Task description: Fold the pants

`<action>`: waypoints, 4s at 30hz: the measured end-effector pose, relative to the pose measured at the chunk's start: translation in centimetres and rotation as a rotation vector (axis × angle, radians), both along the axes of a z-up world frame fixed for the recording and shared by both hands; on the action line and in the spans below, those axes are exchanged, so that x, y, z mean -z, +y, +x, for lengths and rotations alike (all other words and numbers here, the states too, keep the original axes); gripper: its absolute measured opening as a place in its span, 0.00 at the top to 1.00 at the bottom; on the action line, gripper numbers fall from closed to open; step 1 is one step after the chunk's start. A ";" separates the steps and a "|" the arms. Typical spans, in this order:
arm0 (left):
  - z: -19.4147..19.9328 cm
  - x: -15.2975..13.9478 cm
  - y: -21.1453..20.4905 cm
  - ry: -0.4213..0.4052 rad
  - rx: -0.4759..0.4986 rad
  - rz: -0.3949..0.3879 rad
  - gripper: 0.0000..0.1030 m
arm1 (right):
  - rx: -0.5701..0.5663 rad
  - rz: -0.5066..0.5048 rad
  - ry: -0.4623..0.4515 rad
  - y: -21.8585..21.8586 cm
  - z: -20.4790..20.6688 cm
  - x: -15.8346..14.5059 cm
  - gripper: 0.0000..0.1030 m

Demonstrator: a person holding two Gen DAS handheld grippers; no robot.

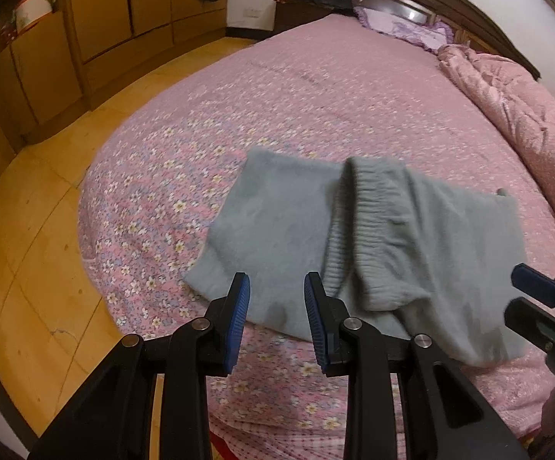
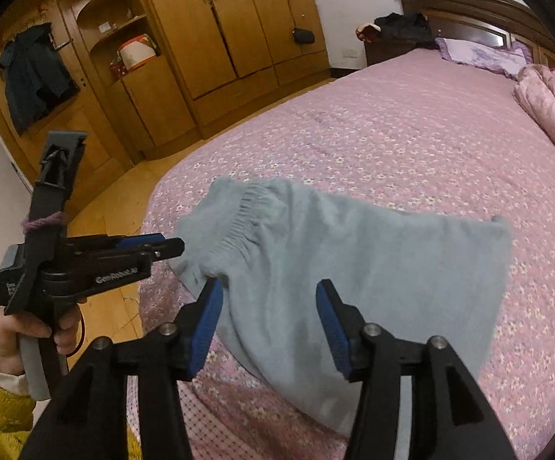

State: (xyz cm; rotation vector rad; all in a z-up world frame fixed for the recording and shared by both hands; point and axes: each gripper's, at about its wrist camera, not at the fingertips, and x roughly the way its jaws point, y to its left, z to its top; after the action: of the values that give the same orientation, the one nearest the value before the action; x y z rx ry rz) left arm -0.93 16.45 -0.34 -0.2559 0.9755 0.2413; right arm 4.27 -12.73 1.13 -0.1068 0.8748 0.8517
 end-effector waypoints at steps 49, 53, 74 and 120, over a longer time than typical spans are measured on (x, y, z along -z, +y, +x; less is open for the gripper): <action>-1.9 1.4 -0.6 -0.063 -0.041 -0.135 1.00 | 0.145 -0.215 0.075 -5.2 0.2 4.2 0.47; -2.4 2.2 0.2 -0.052 -0.001 -0.259 1.00 | 0.140 -0.225 0.082 -5.1 0.5 4.8 0.42; -1.0 1.4 -2.4 -0.075 0.005 -0.288 1.00 | 0.161 -0.153 0.116 -6.0 1.8 4.0 0.36; 3.8 5.0 -1.6 0.048 -0.011 -0.290 0.57 | -0.522 -0.433 -0.041 11.6 10.9 4.1 0.23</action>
State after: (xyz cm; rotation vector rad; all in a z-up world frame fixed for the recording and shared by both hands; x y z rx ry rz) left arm 2.83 14.87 -5.32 -0.5223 1.0563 0.1152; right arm 15.15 -1.12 -3.01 -0.7540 0.9992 1.1238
